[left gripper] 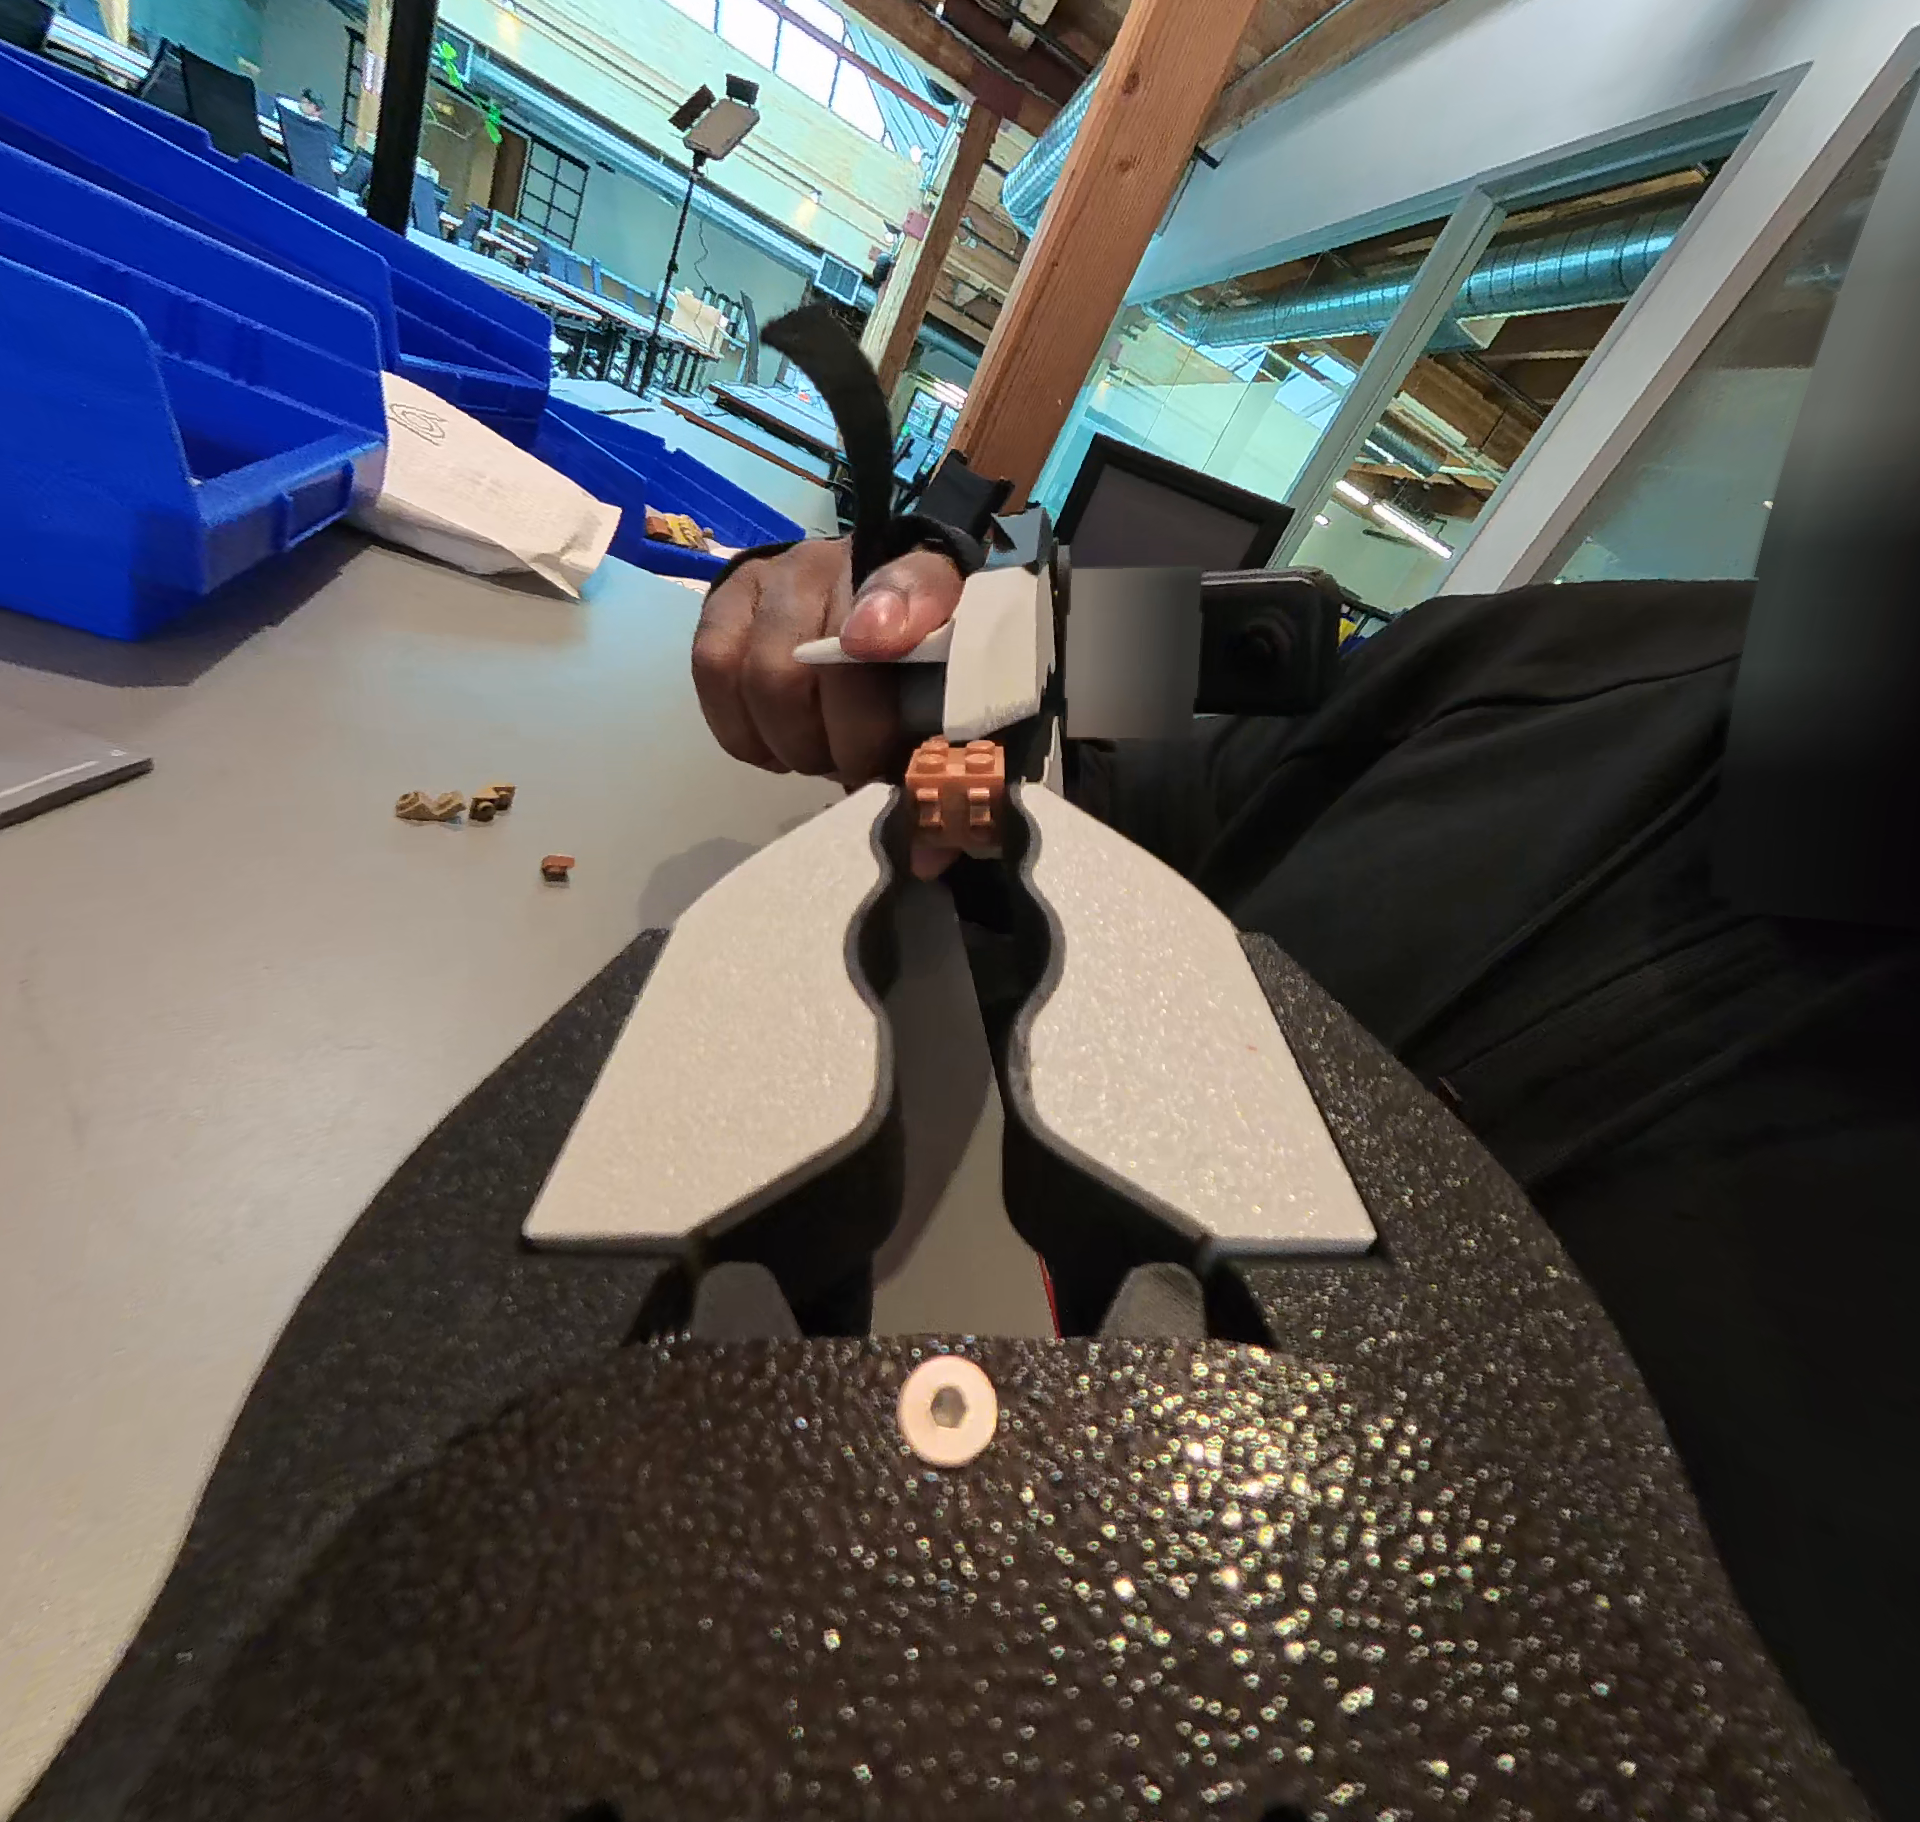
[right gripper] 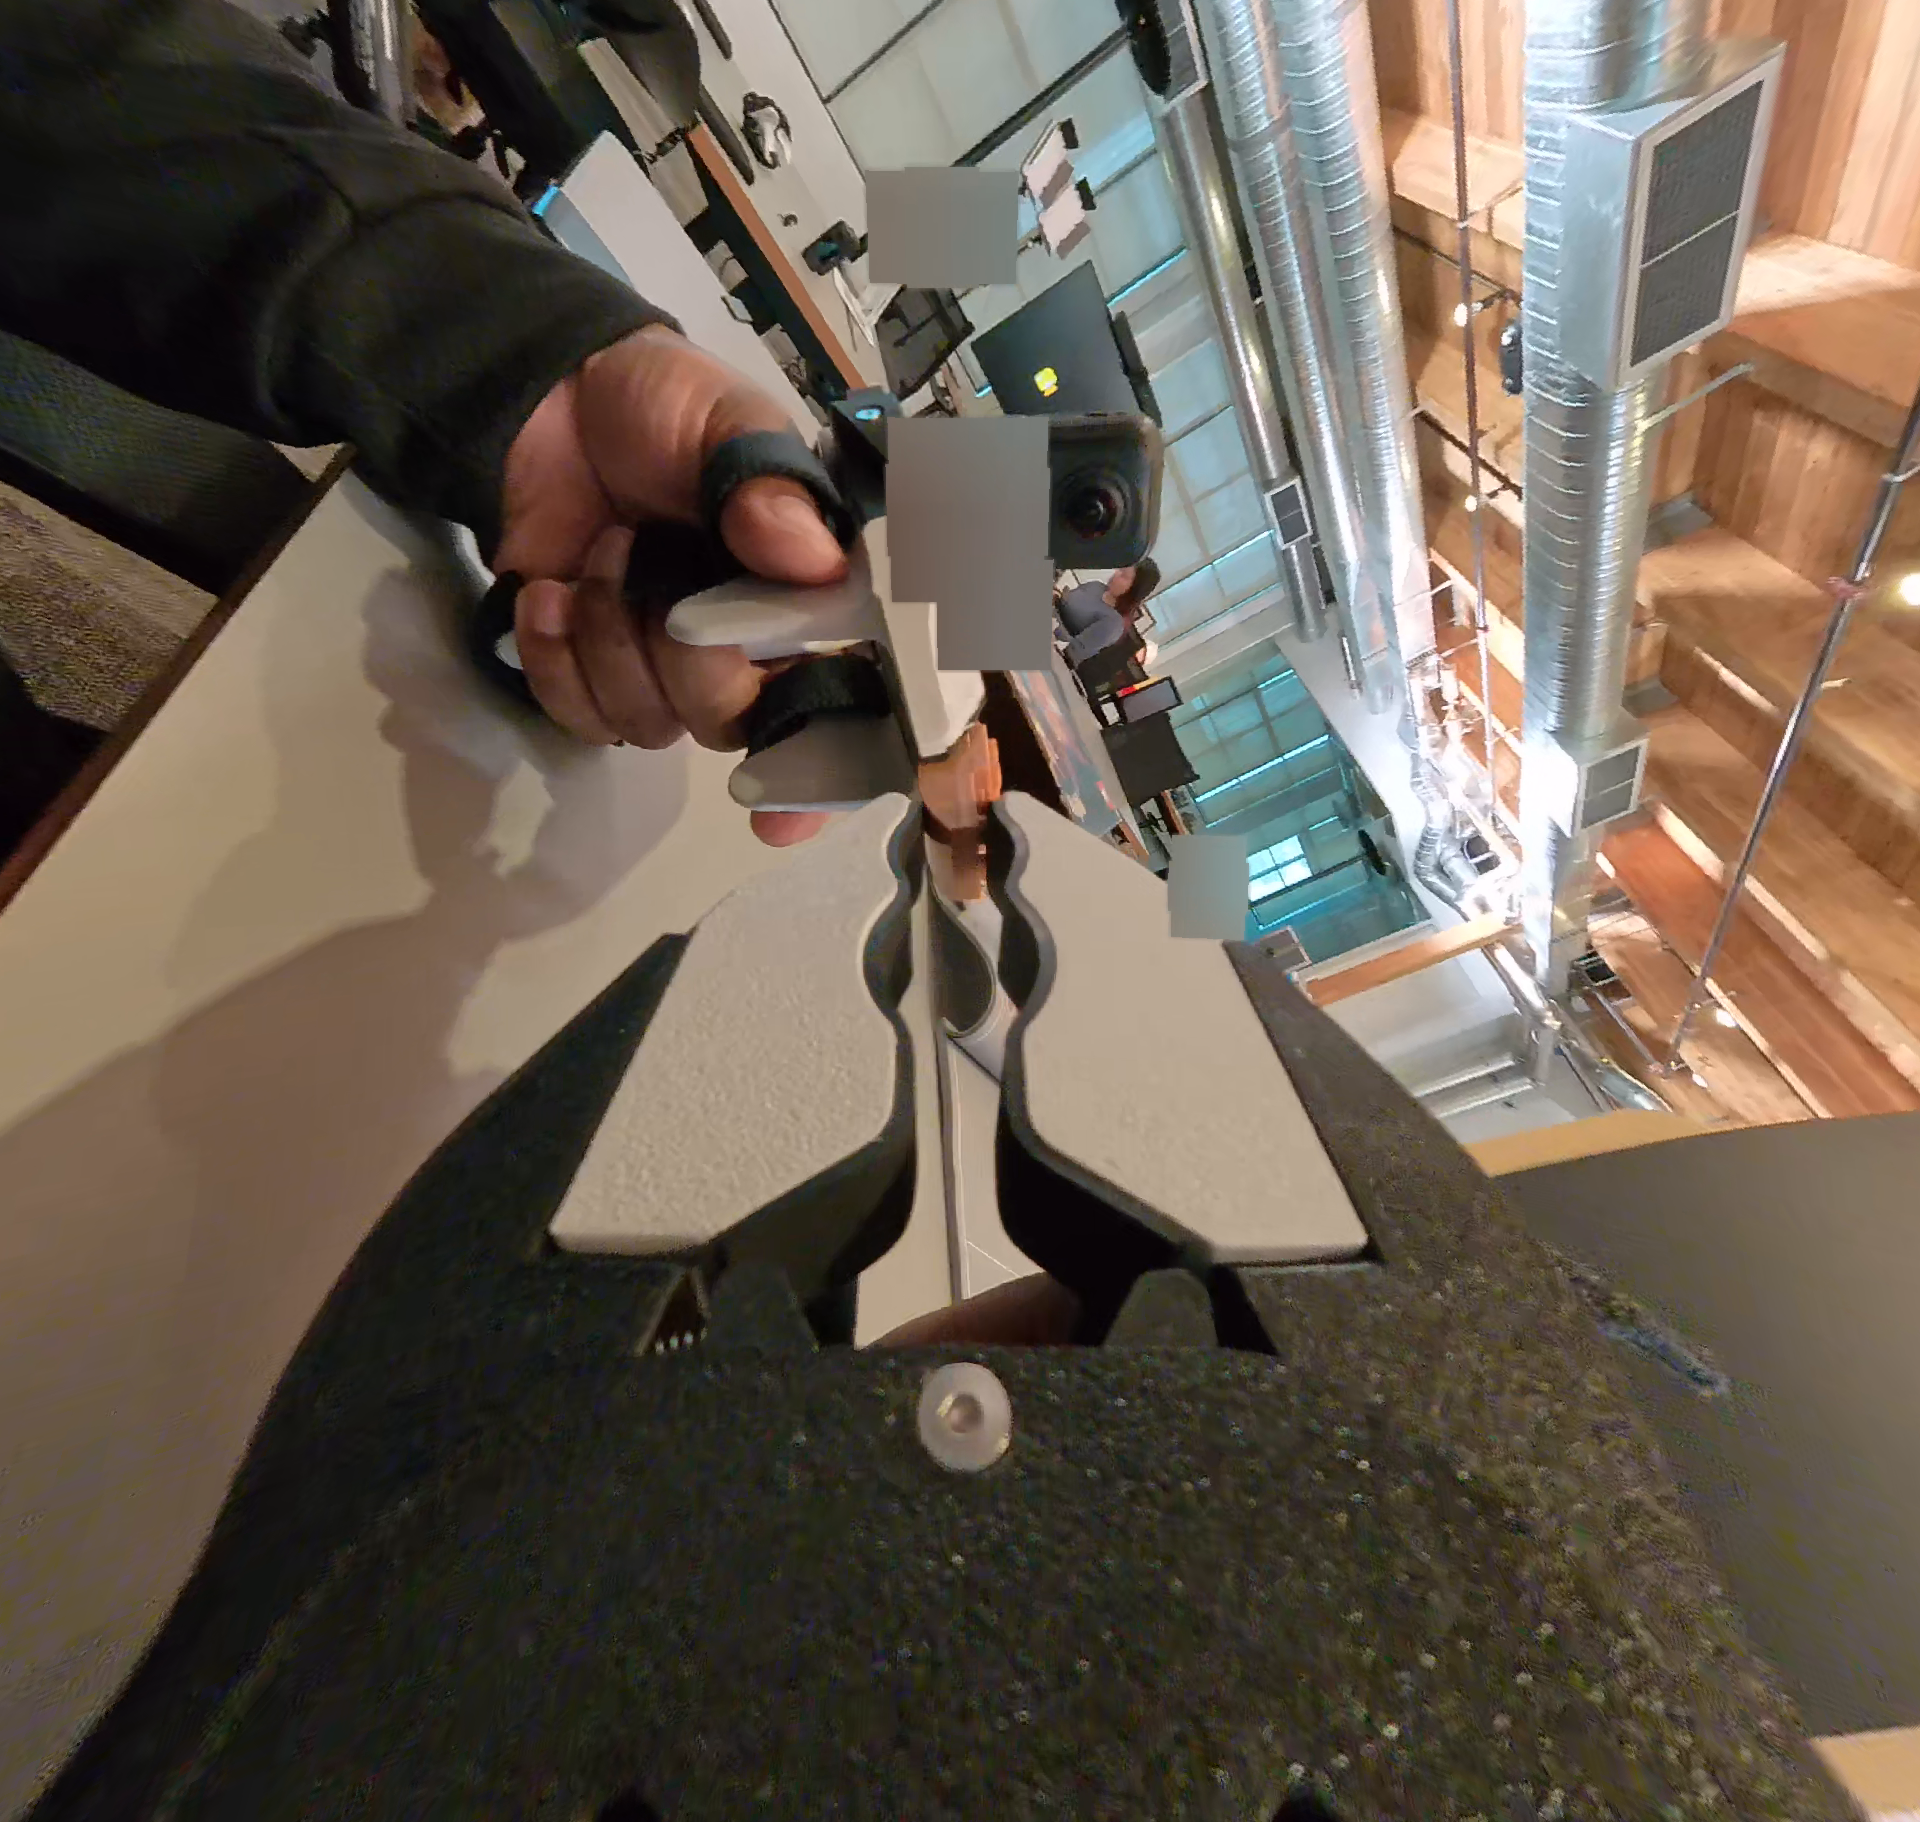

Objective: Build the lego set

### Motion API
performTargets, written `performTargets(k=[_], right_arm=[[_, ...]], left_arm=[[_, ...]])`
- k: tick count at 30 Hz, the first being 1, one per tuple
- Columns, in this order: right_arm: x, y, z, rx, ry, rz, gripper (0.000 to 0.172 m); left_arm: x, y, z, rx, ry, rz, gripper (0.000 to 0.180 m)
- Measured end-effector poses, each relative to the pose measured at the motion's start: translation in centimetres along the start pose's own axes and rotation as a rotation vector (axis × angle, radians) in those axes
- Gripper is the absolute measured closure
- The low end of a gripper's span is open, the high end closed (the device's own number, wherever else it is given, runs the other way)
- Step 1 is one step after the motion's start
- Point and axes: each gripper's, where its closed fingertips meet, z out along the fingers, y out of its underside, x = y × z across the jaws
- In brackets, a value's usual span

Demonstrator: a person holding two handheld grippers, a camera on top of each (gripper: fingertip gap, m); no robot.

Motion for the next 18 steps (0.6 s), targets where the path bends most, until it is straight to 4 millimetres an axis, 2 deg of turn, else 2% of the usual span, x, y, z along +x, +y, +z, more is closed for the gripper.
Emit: performTargets(k=[6,8,10,14,18], right_arm=[[0.3,0.4,0.2,-0.013,0.012,0.035,0.159],[0.3,1.1,0.0,-0.041,0.002,0.047,0.143],[0.4,3.0,-0.8,-0.116,-0.03,0.098,0.142],[0.4,8.5,-4.1,-0.329,-0.098,0.243,0.15],[-1.4,12.5,-7.0,-0.522,-0.228,0.332,0.155]], left_arm=[[-0.3,-0.3,-0.1,0.02,-0.026,0.012,0.165],[-0.7,-0.7,-0.4,0.045,-0.057,0.033,0.165],[-1.4,-0.9,-1.0,0.051,-0.112,0.065,0.164],[-2.8,-0.8,-1.9,-0.001,-0.241,0.169,0.165],[-3.3,-0.2,-1.4,-0.07,-0.29,0.218,0.164]])
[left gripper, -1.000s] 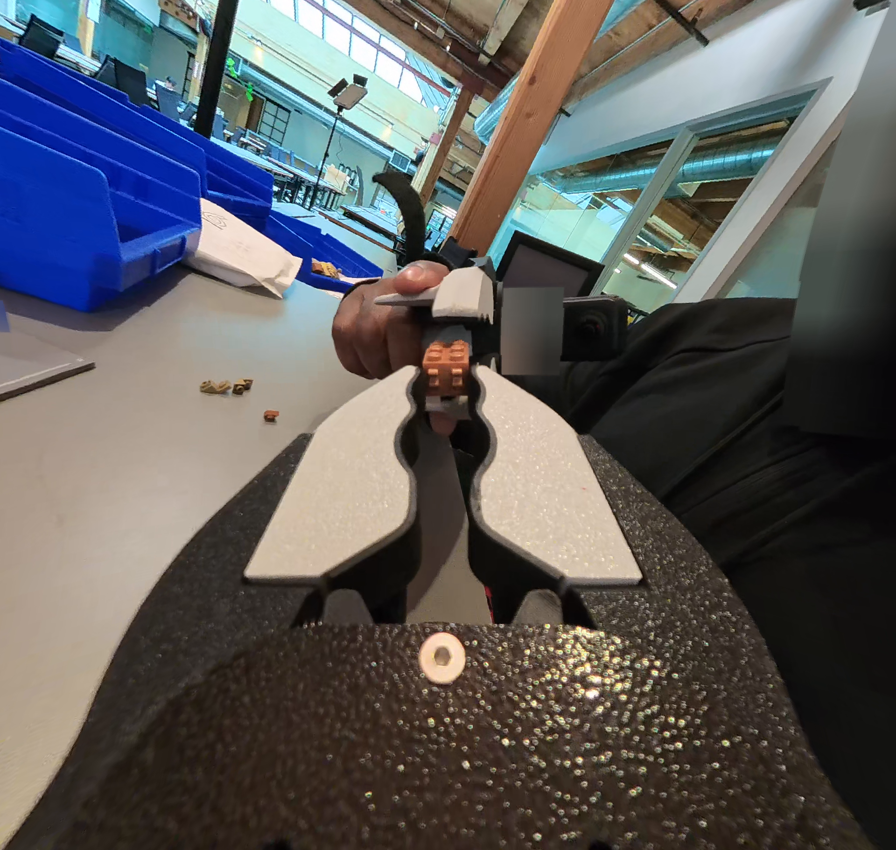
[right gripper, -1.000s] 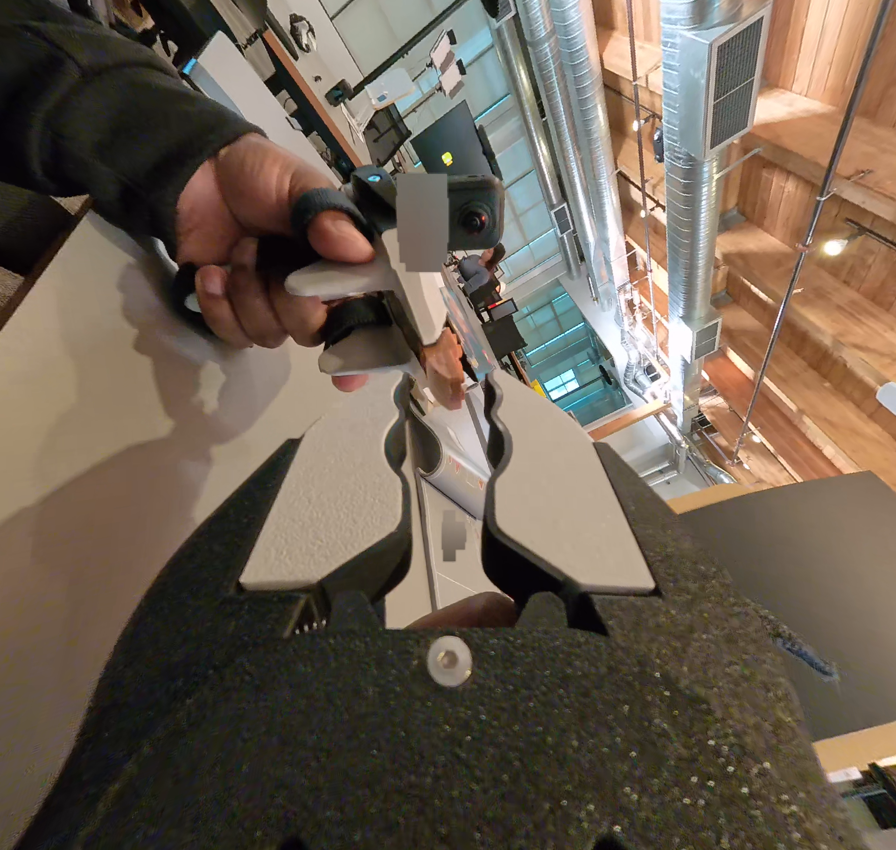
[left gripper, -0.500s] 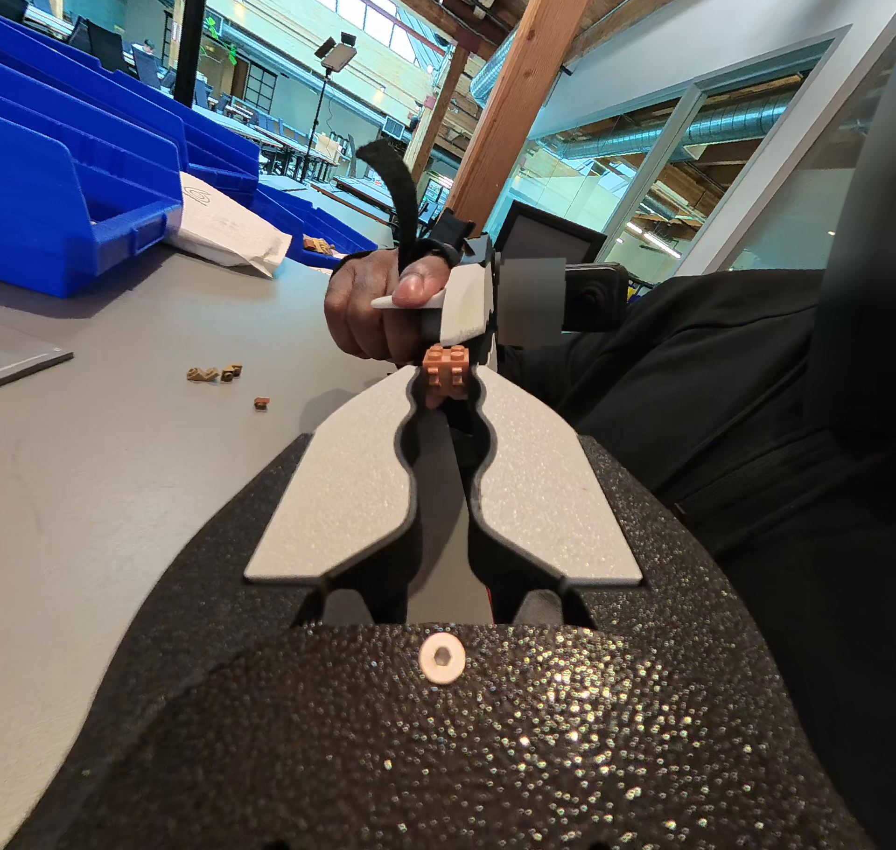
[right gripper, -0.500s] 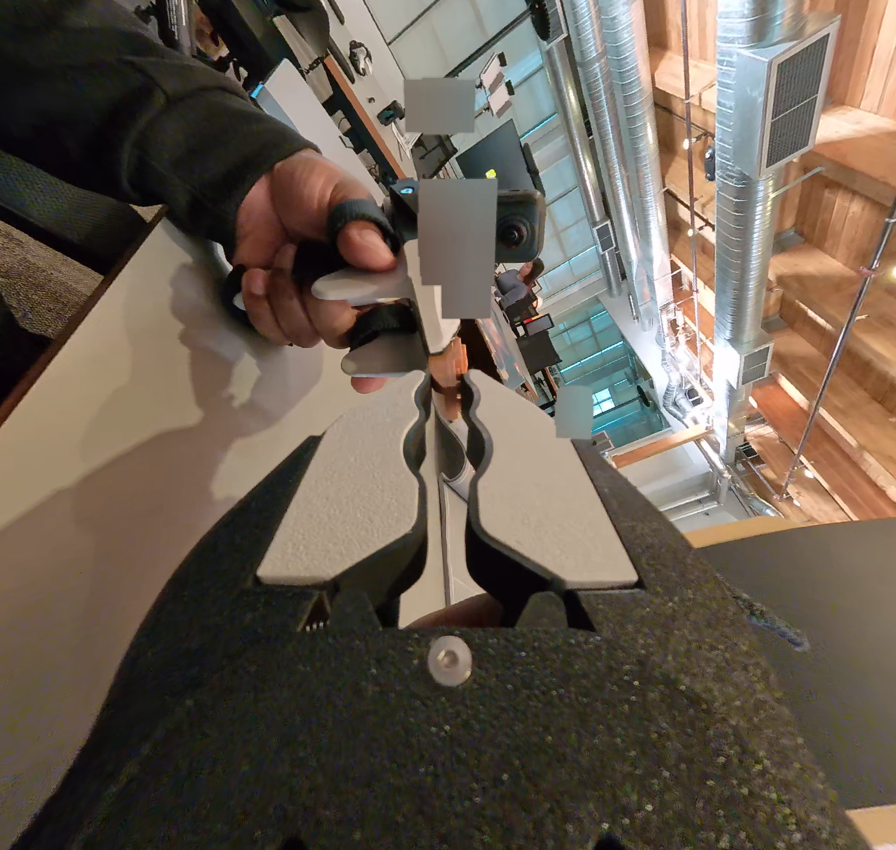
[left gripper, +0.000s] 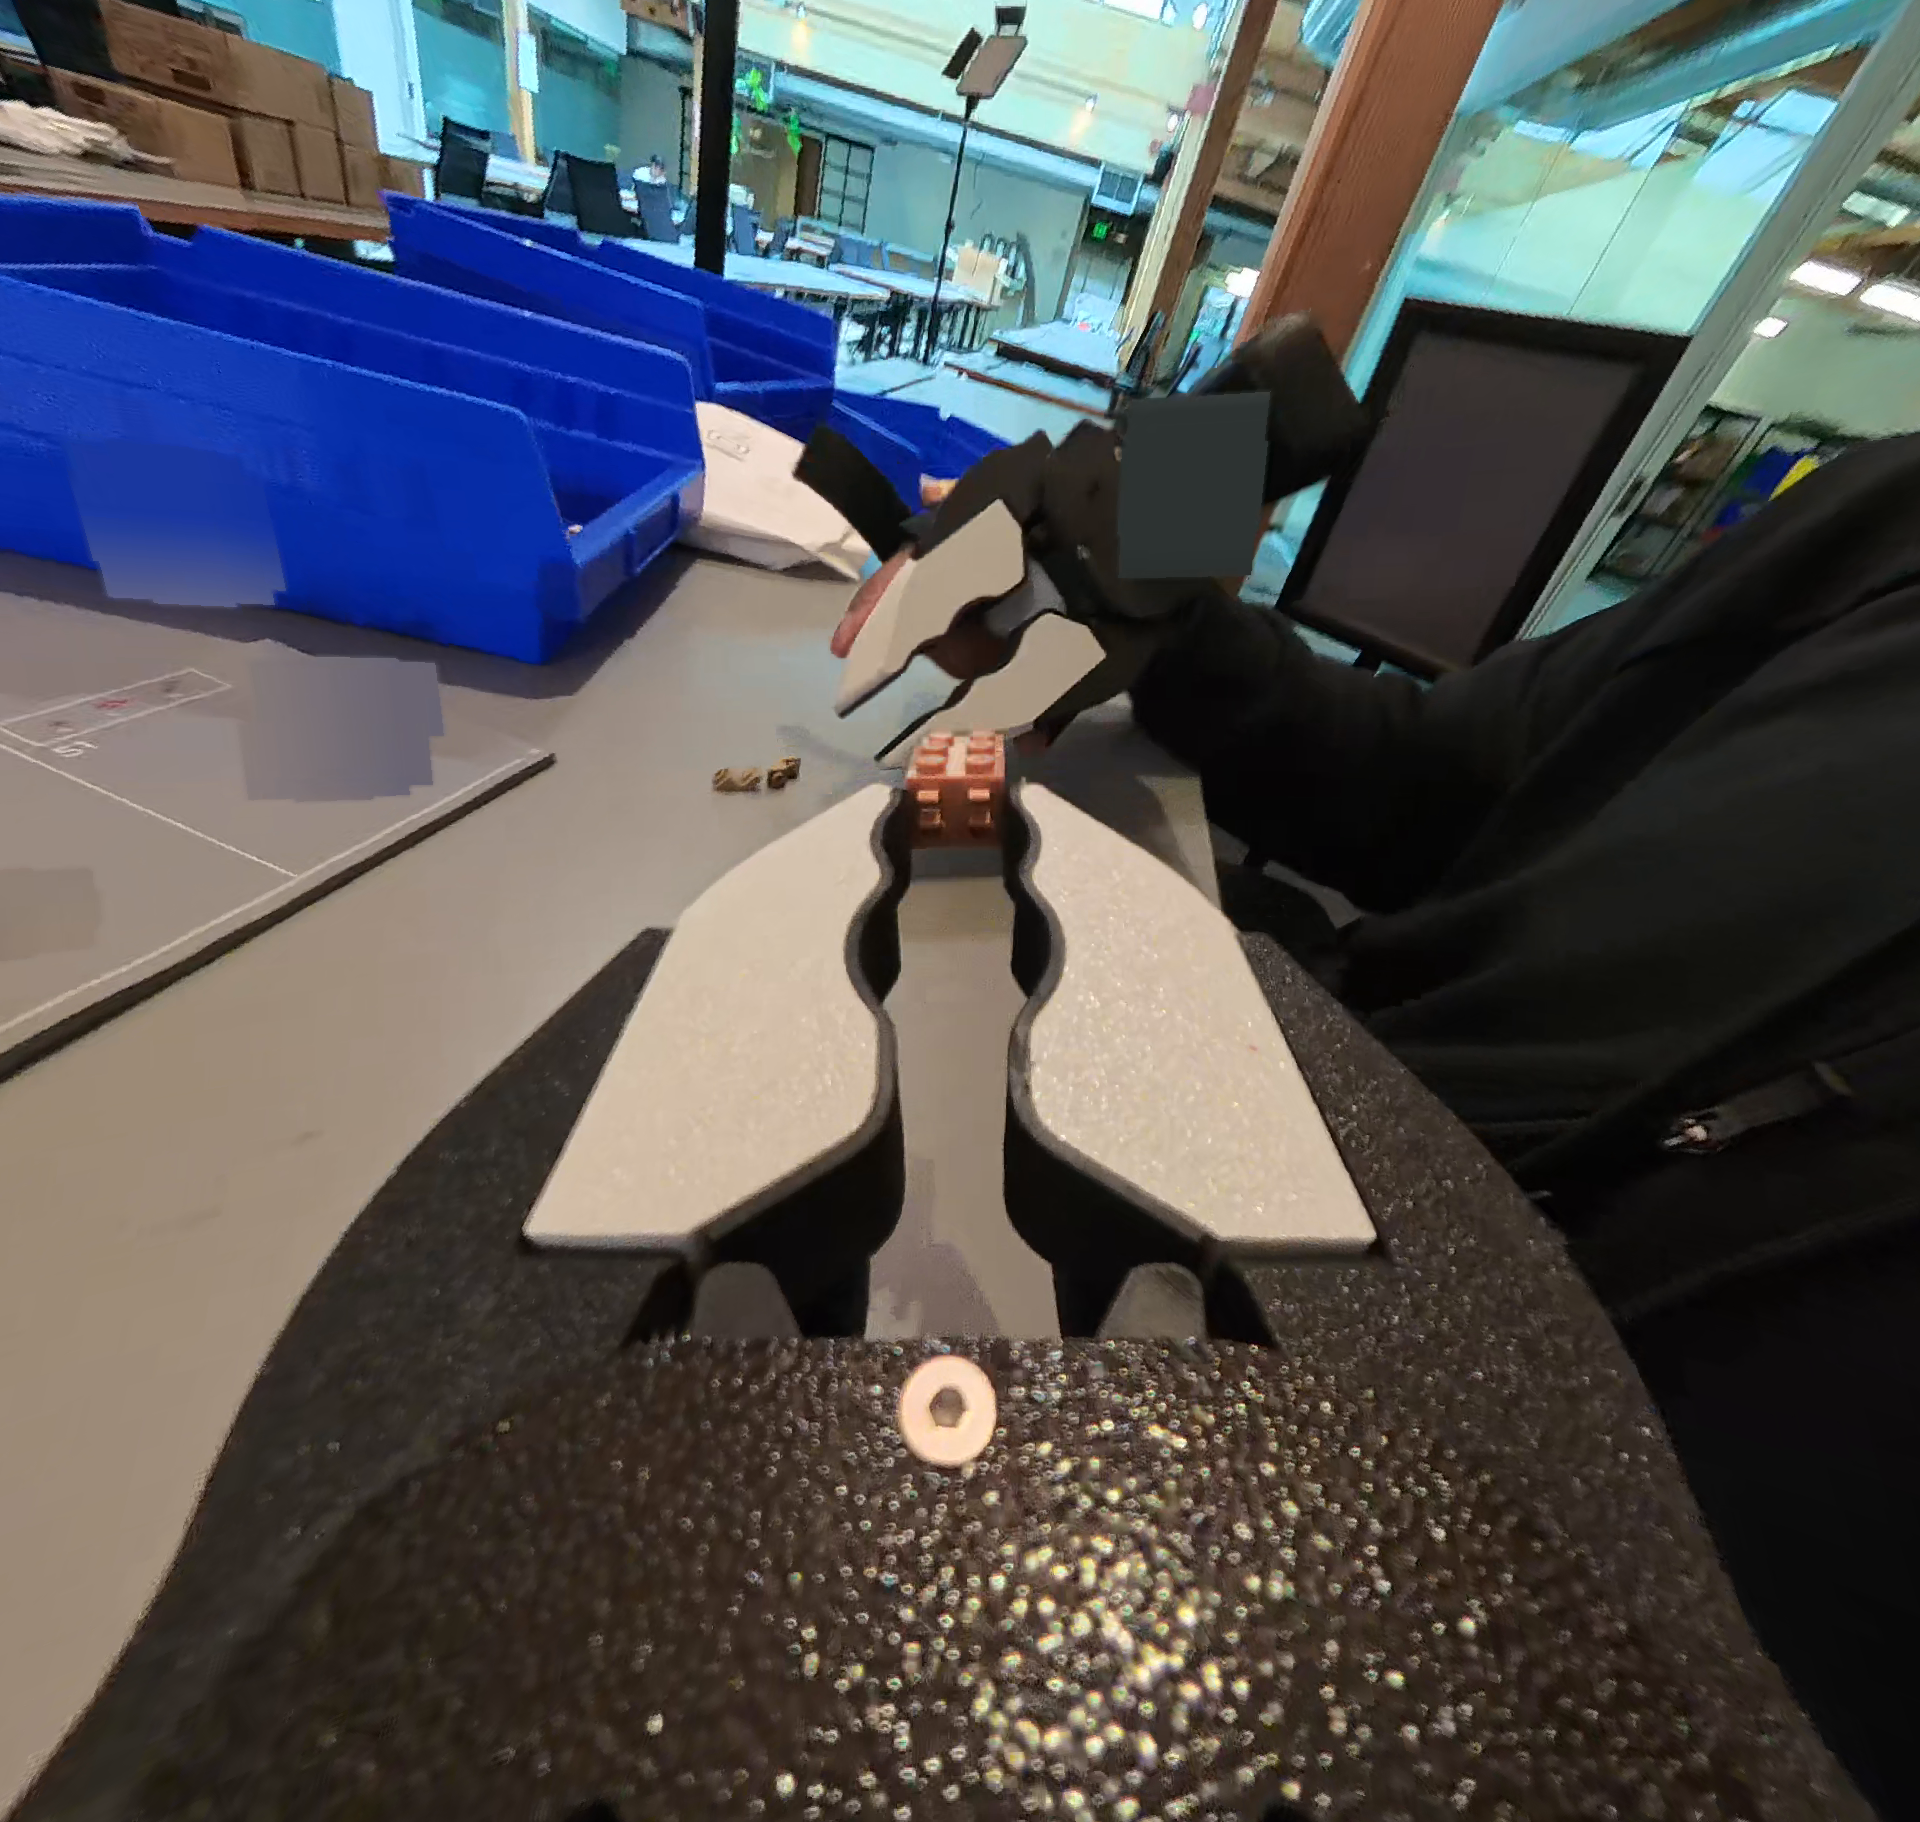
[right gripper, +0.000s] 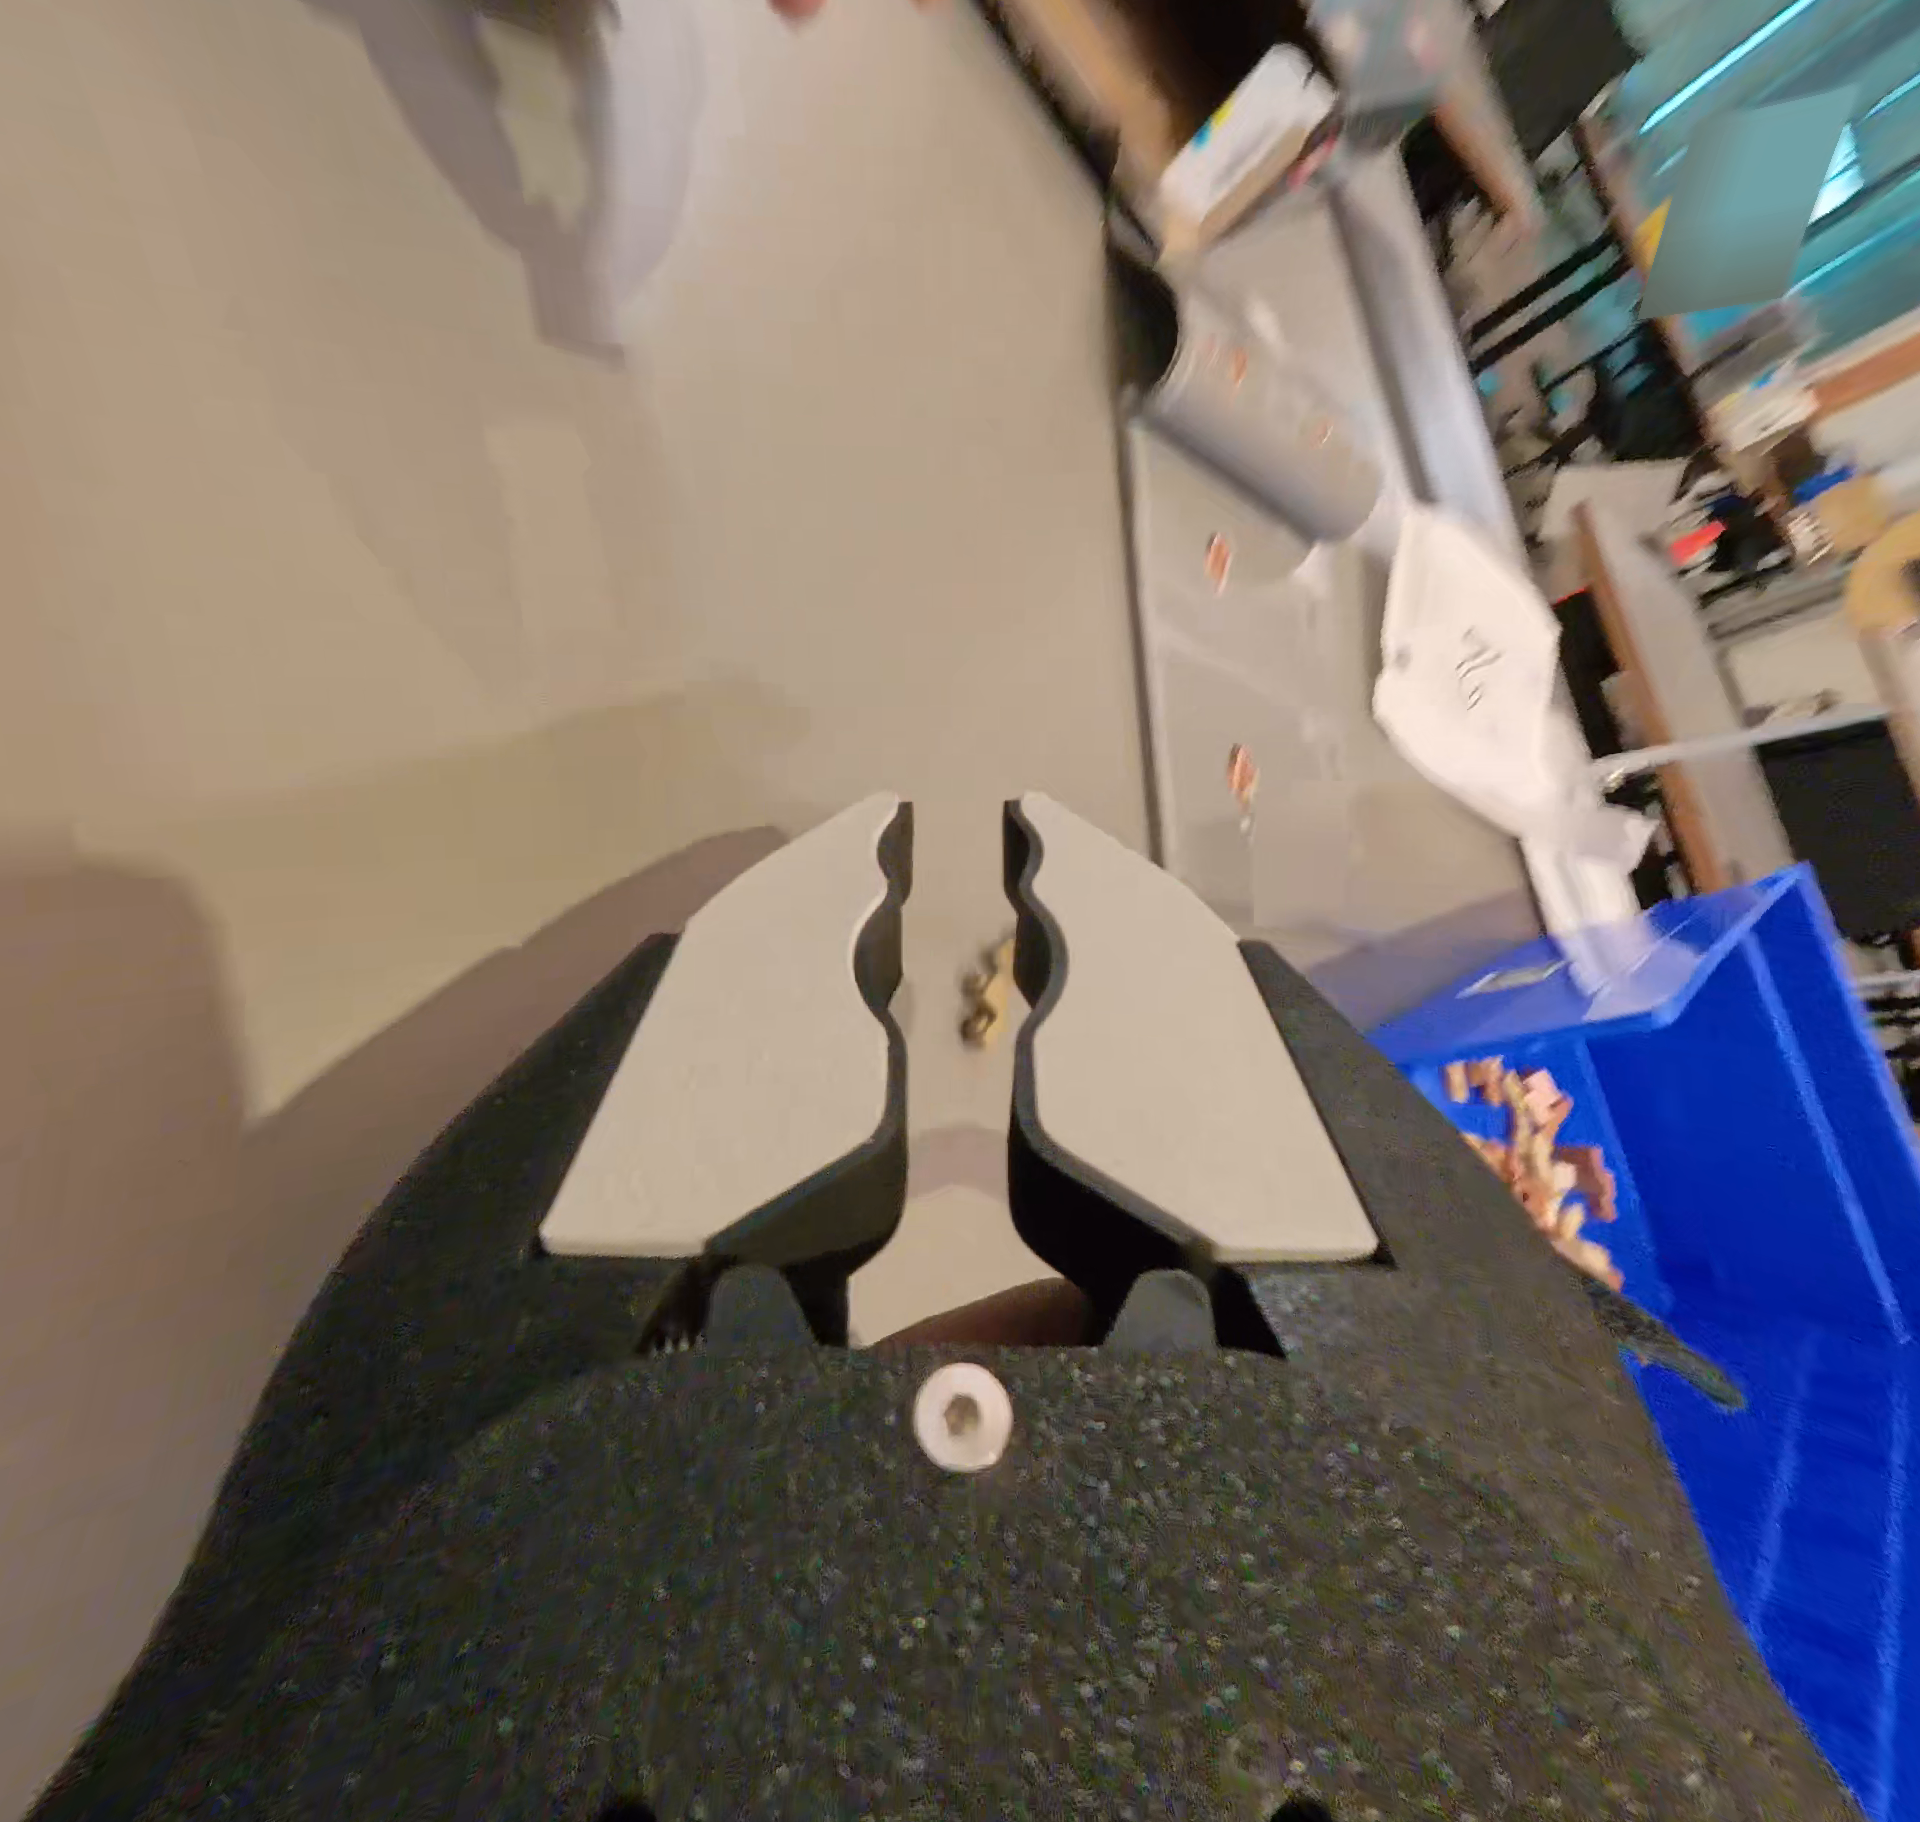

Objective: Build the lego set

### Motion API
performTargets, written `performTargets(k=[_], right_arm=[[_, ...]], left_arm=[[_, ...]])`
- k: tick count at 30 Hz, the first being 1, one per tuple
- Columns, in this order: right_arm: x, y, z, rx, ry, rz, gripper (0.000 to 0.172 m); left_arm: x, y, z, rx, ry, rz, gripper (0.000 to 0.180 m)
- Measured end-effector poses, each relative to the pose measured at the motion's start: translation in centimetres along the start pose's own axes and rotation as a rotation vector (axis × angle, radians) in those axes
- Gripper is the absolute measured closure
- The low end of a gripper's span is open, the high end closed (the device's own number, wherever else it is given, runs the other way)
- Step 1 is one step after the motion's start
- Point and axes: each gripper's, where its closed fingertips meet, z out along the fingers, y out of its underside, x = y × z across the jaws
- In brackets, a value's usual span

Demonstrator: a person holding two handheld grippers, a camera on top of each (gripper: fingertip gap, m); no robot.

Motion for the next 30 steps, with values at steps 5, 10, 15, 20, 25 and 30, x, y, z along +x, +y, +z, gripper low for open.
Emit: performTargets(k=[5,10,15,20,25,30], right_arm=[[-1.3,2.0,1.0,-0.102,-0.098,0.033,0.158],[-1.5,3.2,1.7,-0.187,-0.116,0.051,0.157],[-1.6,3.3,2.0,-0.206,-0.134,0.072,0.165],[-1.8,3.0,2.4,-0.206,-0.145,0.091,0.171],[-1.9,2.8,2.5,-0.199,-0.147,0.117,0.171],[-2.2,2.3,2.6,-0.184,-0.173,0.166,0.171]], left_arm=[[-0.4,1.5,1.0,-0.128,-0.082,0.117,0.164],[-0.4,2.3,1.6,-0.188,-0.102,0.159,0.164],[-0.6,2.5,1.7,-0.203,-0.105,0.146,0.164],[-2.1,4.7,1.9,-0.366,-0.194,0.151,0.164],[-3.7,7.5,1.6,-0.568,-0.292,0.194,0.164],[-4.0,9.2,1.1,-0.68,-0.306,0.213,0.164]])
